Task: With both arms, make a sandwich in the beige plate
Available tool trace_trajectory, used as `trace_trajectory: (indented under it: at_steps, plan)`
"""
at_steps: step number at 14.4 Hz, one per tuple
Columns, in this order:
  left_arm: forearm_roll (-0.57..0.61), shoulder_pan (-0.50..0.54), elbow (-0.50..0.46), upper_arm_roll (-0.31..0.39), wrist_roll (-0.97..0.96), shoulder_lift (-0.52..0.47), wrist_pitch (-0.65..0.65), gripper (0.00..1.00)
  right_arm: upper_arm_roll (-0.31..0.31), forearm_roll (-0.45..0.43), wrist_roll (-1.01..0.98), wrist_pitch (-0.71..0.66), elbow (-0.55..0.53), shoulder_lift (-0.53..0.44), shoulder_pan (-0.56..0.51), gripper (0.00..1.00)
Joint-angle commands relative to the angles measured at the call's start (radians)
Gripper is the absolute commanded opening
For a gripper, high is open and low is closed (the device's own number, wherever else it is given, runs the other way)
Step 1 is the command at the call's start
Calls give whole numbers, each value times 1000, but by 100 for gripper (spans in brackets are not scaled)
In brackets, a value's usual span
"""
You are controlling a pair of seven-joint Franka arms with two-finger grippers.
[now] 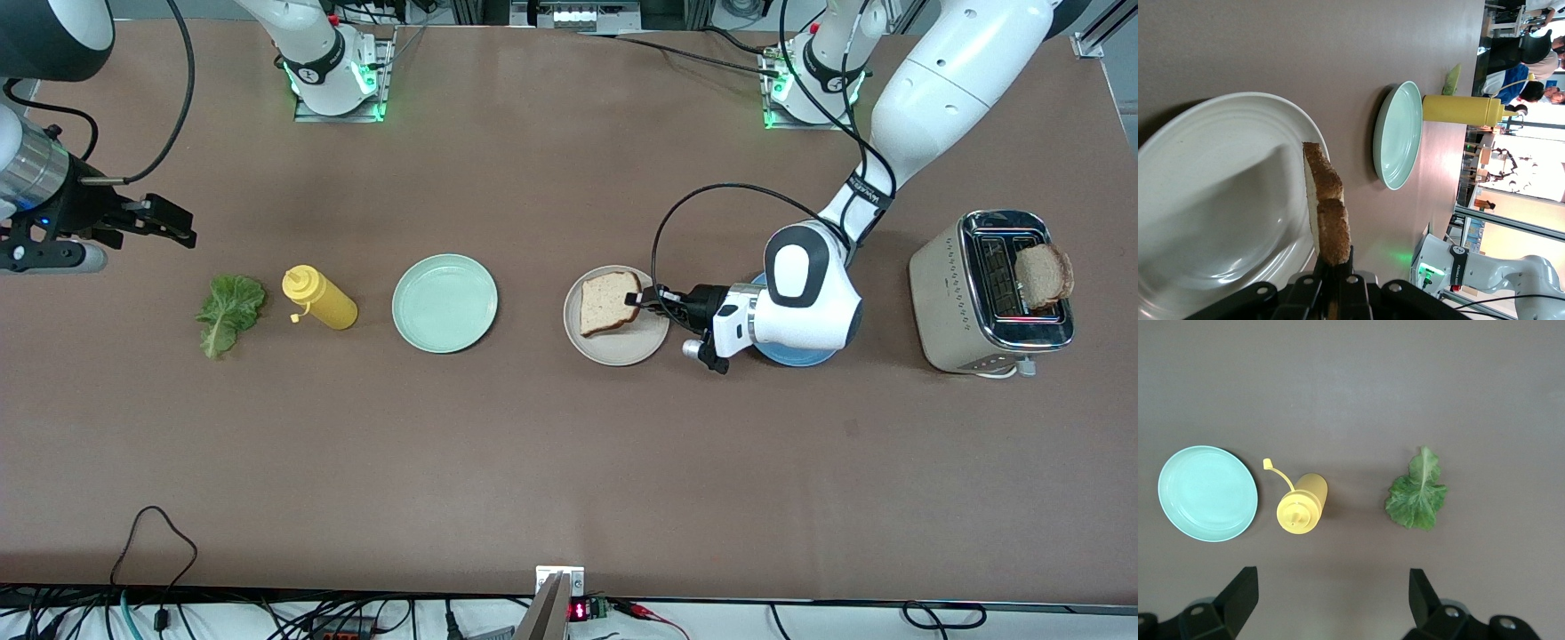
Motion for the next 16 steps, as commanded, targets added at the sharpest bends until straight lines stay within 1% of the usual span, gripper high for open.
trace_trajectory:
  at_steps: [1,3,5,6,7,8,9,10,12,14,15,16]
  plan:
    - [-47,10,-13,-6,67,4,7,0,5,8,-65,-27,-13,-11,-8,100]
    - [-47,7,-13,-6,73,19,10,1,-6,20,-166,-26,-45,-25,-17,100]
    - [-47,5,-13,-6,73,19,10,1,-7,88,-252,-10,-105,-62,-53,100]
    - [-47,5,-13,-6,73,19,10,5,-9,114,-287,-4,-125,-77,-60,100]
    - [-48,5,-13,-6,72,24,10,20,-9,135,-317,-3,-141,-91,-67,100]
    - [-47,7,-12,-4,72,30,8,47,-10,158,-352,-3,-153,-103,-69,100]
    - [-47,12,-12,-1,73,30,7,99,-16,169,-393,-1,-167,-116,-78,100]
    - [-47,16,-13,2,73,25,2,100,-25,200,-459,-1,-179,-117,-92,100]
    - [-30,41,-13,2,72,9,-5,100,-65,295,-628,-3,-205,-123,-123,100]
    - [-22,39,-15,6,70,-36,-5,100,-107,368,-761,-4,-240,-125,-138,100]
    - [8,39,-15,8,68,-50,-5,100,-127,410,-818,-6,-259,-125,-143,100]
    - [74,42,-13,8,68,-65,-4,100,-157,459,-881,-4,-282,-125,-144,100]
